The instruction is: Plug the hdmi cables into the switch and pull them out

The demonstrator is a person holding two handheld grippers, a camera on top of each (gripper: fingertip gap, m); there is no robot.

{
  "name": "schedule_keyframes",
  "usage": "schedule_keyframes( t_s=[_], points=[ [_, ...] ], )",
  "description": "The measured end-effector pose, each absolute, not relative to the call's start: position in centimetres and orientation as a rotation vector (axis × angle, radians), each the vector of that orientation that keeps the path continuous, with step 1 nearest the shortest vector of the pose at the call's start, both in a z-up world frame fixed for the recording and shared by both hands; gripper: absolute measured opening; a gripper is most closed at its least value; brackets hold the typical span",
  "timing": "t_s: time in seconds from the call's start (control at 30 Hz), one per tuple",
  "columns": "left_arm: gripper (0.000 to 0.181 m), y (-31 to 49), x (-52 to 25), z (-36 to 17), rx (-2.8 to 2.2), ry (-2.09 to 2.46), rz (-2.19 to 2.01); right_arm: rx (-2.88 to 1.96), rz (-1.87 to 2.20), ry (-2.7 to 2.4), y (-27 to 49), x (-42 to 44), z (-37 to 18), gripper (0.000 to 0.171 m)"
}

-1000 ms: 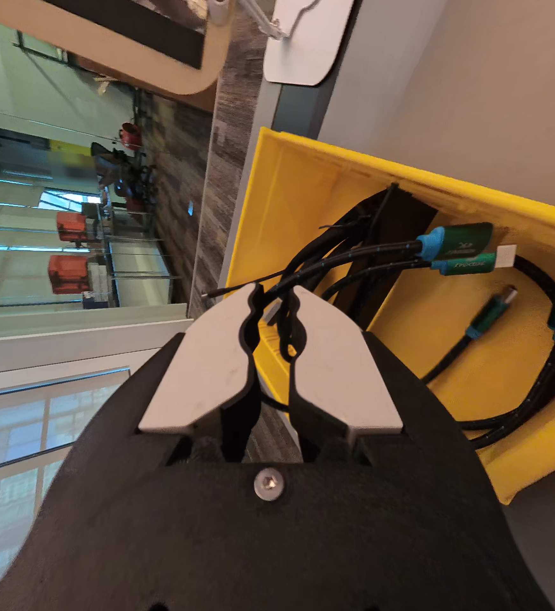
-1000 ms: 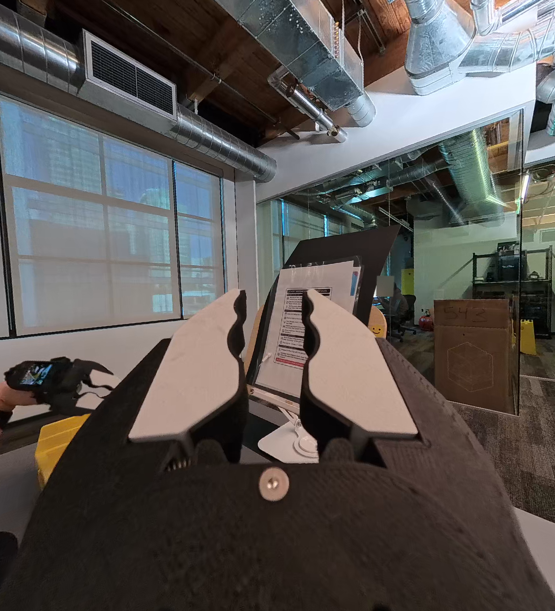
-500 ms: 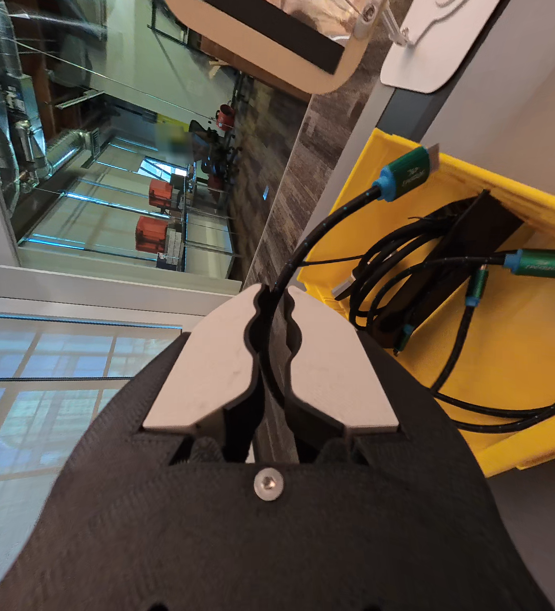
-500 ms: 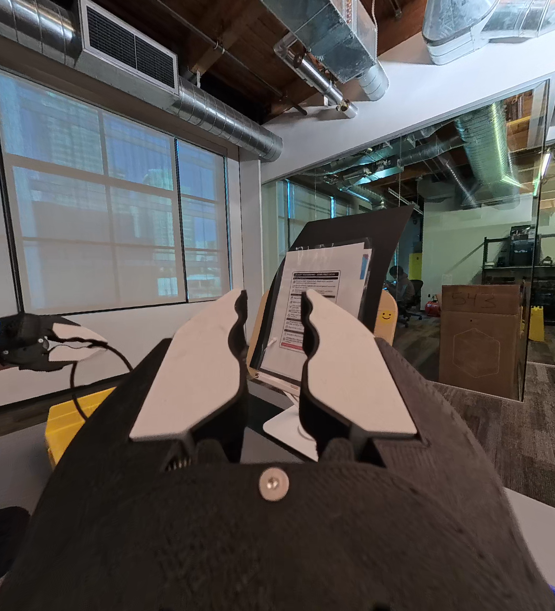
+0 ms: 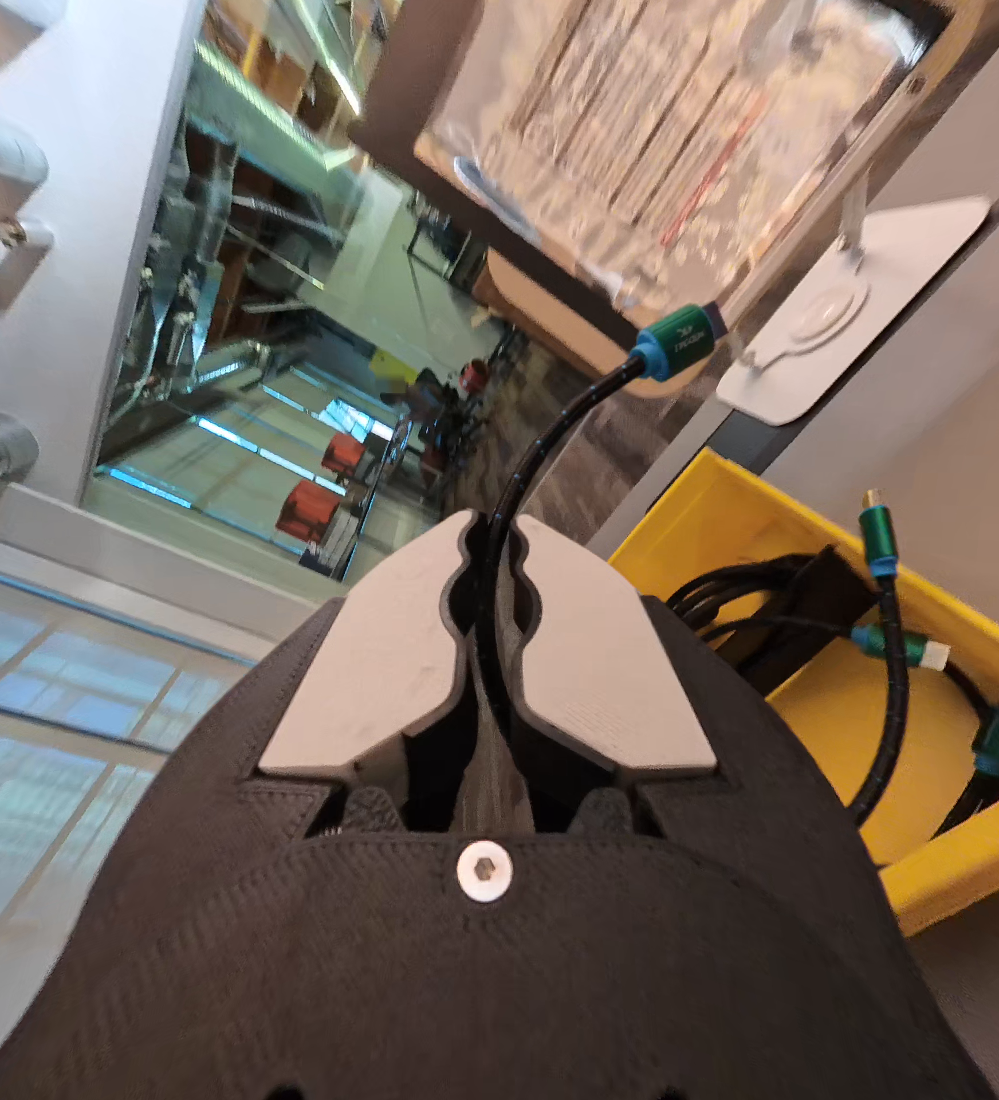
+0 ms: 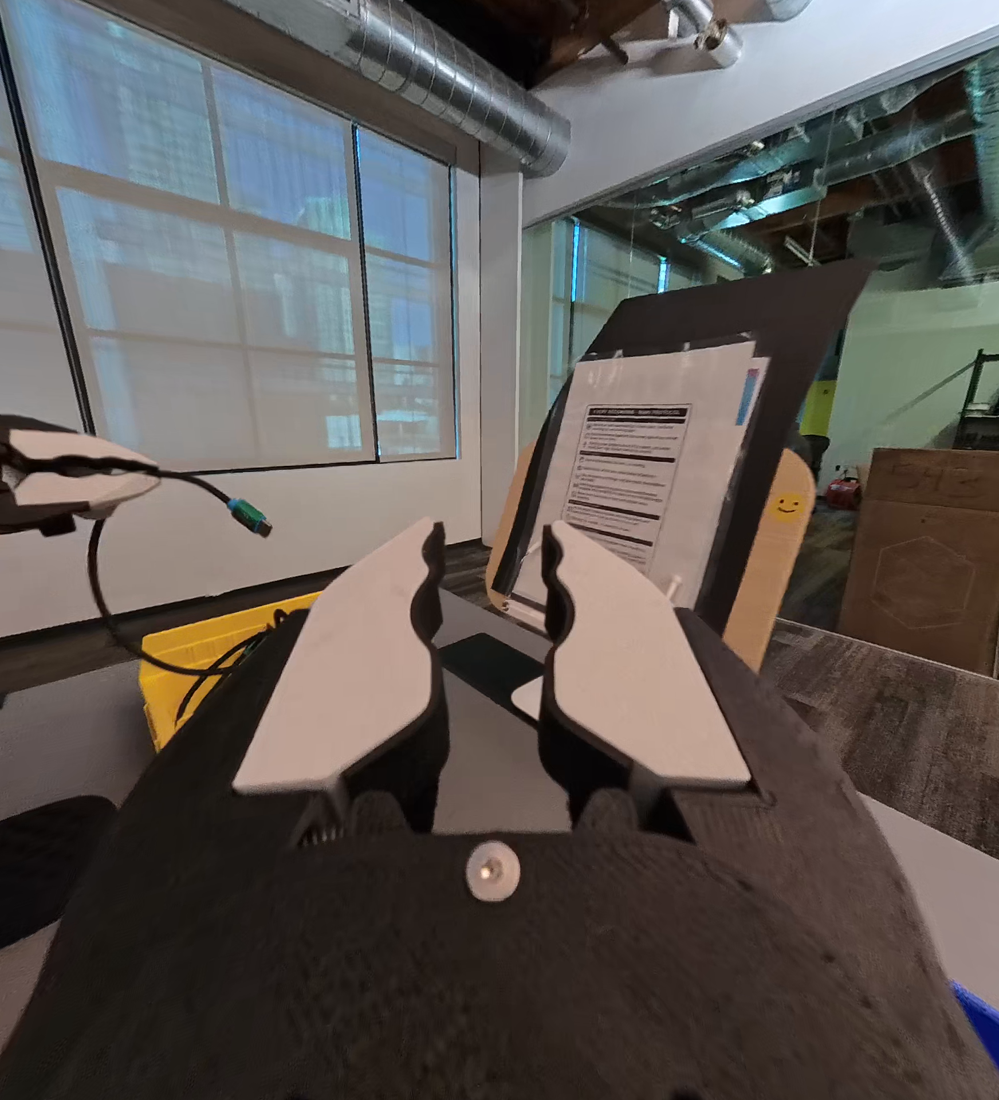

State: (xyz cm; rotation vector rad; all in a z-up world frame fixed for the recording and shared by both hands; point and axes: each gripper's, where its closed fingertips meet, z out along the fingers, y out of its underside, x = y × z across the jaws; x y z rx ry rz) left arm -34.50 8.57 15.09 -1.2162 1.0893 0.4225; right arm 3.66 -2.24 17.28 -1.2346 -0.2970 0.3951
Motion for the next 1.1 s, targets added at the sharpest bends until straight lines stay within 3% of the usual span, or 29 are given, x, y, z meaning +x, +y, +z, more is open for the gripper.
schedule_keyframes(
  t_s=[0.03, 0.3, 0.53, 0.77, 0.83, 0.87, 1.1],
  points=[
    [0.006, 8.0, -34.0, 15.4, -1.189, 1.096, 0.394, -1.238, 0.408, -0.313, -2.1, 3.0, 17.1, 0.031],
    [0.006, 3.4, -28.4, 16.6, -0.973, 1.222, 0.223, -1.299, 0.419, -0.638, -2.0, -6.8, 14.3, 0.036],
    [0.006, -0.1, -22.0, 15.2, -0.842, 1.393, 0.128, -1.261, 0.059, -0.855, -3.0, -13.6, 12.5, 0.038],
    [0.006, -2.6, -16.5, 12.3, -0.754, 1.552, 0.1, -1.372, -0.099, -0.86, -2.3, -13.5, 11.2, 0.03],
    [0.006, -2.8, -15.6, 11.8, -0.742, 1.564, 0.096, -1.421, -0.078, -0.892, -2.1, -13.4, 10.1, 0.007],
    [0.007, -2.6, -15.5, 11.9, -0.742, 1.553, 0.092, -1.441, -0.052, -0.878, -2.0, -13.2, 10.1, 0.007],
    [0.024, 1.3, -22.2, 17.0, -0.99, 1.239, -0.253, -1.906, 0.144, -0.756, -1.0, -8.6, 5.8, 0.006]
  ],
)
